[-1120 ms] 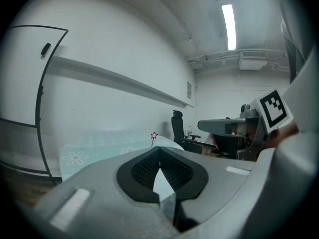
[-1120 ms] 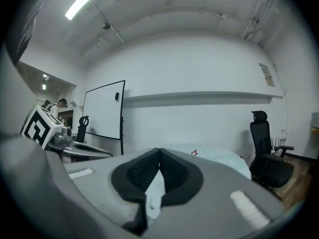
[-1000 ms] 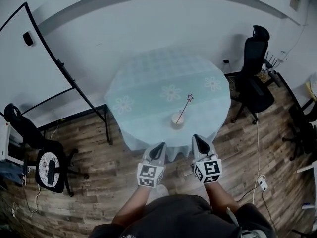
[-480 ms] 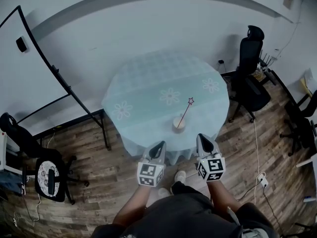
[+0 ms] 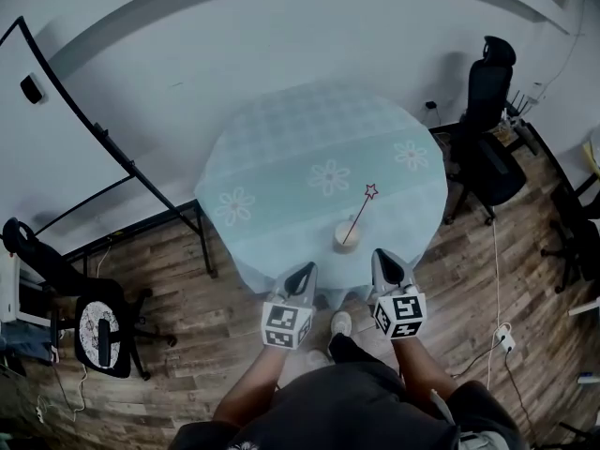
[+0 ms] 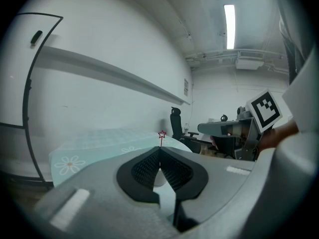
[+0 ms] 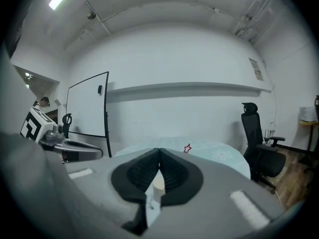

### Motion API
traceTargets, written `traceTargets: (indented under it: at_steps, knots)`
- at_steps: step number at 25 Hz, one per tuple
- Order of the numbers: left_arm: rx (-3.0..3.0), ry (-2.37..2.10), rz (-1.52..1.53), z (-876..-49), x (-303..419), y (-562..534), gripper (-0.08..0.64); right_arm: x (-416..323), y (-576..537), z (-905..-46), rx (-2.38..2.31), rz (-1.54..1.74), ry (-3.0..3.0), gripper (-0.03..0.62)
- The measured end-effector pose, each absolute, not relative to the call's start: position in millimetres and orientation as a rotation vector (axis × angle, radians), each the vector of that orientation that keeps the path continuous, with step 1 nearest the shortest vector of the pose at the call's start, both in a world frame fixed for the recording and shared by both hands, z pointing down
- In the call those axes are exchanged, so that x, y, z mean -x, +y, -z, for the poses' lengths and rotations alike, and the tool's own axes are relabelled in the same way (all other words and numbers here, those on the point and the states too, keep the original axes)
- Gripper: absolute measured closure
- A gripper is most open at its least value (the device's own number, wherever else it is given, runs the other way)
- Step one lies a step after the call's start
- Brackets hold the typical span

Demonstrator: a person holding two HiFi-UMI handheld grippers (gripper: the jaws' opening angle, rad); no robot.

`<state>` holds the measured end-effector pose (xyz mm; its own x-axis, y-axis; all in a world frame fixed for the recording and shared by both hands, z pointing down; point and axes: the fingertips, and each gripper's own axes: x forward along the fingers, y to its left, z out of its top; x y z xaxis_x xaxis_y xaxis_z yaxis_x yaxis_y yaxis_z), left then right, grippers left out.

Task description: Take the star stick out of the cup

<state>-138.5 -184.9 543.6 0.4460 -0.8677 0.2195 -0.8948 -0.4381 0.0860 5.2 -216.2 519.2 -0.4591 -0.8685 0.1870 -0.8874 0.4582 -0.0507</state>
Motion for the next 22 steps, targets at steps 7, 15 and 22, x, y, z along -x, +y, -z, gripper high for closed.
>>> traceTargets:
  at_steps: [7,15,22]
  knots:
    - [-2.515,-1.538,-0.254,-556,134,-224,0.554,6,-252,-542,-1.485,-0.241,-2.572,0.588]
    - [-2.473,-1.562,-0.32,-578,144,-270,0.554,10,-292,-572,-1.414,-0.326,-2.587,0.589]
    - [-2.414,-1.585,-0.327,-596,155,-297,0.554,15,-317,-594,-1.376,-0.38,-2.595,0.589]
